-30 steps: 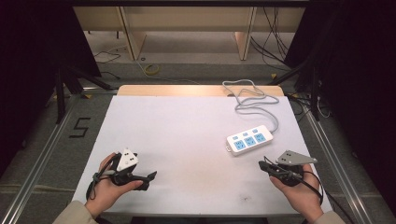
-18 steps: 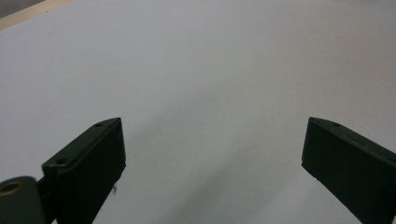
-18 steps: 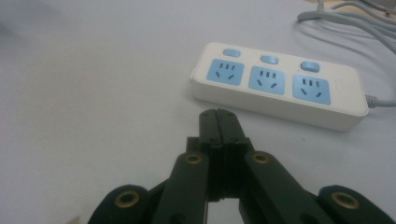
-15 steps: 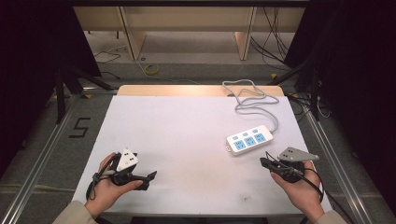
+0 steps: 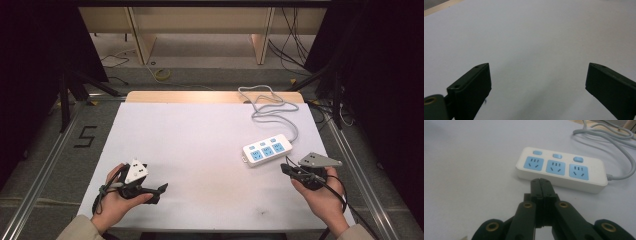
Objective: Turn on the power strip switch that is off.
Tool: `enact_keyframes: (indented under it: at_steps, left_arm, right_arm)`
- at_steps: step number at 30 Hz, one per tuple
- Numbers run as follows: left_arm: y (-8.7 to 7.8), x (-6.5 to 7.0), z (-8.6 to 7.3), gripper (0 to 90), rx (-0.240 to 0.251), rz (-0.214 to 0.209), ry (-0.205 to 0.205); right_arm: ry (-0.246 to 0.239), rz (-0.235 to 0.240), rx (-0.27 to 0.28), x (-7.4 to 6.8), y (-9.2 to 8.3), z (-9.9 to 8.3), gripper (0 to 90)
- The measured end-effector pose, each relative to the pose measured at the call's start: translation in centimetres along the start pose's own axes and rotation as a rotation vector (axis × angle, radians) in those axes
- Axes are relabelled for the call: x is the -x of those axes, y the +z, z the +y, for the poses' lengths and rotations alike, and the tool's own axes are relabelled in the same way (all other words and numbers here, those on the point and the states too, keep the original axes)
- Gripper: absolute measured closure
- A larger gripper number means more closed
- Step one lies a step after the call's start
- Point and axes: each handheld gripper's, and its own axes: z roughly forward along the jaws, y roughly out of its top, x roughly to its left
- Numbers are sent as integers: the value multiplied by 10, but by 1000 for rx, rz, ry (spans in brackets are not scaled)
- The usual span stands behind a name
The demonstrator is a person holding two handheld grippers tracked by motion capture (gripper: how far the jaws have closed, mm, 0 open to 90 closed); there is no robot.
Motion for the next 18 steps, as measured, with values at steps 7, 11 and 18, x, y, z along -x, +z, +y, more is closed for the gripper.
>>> enact_keyframes:
  at_steps: [7,11,18]
  left_arm:
    - [0,0,0,63,0,3,-1]
    - [0,0,0,63,1,0,-1]
    - [0,0,0,63,3,-3,-5]
  right_arm:
    - [8,-20,-7,4,1,3,900]
    - [13,-29,-9,6,1,4,900]
    - [18,-41,-20,11,2,7,900]
